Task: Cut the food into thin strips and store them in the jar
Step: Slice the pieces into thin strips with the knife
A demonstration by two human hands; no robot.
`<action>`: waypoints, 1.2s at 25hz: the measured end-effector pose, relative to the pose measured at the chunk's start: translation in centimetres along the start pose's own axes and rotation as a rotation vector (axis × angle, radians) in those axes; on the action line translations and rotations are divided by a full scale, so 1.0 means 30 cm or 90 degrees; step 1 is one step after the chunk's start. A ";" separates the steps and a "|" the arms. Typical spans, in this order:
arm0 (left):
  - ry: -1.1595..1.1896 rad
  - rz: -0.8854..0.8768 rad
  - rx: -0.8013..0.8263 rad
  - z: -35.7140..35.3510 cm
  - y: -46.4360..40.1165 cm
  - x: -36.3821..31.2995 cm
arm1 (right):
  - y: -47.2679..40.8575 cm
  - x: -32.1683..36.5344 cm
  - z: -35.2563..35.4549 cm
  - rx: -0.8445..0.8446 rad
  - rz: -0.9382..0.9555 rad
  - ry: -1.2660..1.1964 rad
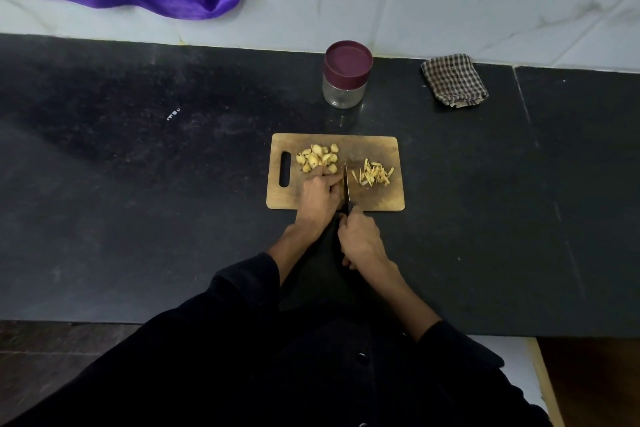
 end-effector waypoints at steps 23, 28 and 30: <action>-0.093 -0.011 0.030 -0.024 0.005 -0.025 | -0.014 -0.056 0.062 -0.027 -0.045 0.026; 0.074 0.037 -0.073 0.009 0.023 0.036 | 0.014 -0.035 0.053 0.008 -0.010 0.021; 0.102 0.046 -0.101 0.013 0.035 0.048 | 0.028 -0.024 0.030 0.035 0.004 0.018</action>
Point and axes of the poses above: each hand's wrist, its own y-axis away from the middle knuckle, its own z-axis out of the back of the hand, x = y × z, the point moved 8 cm from there along -y, towards the middle knuckle, and after that the axes turned 11 degrees about -z, right-handed, at the moved point
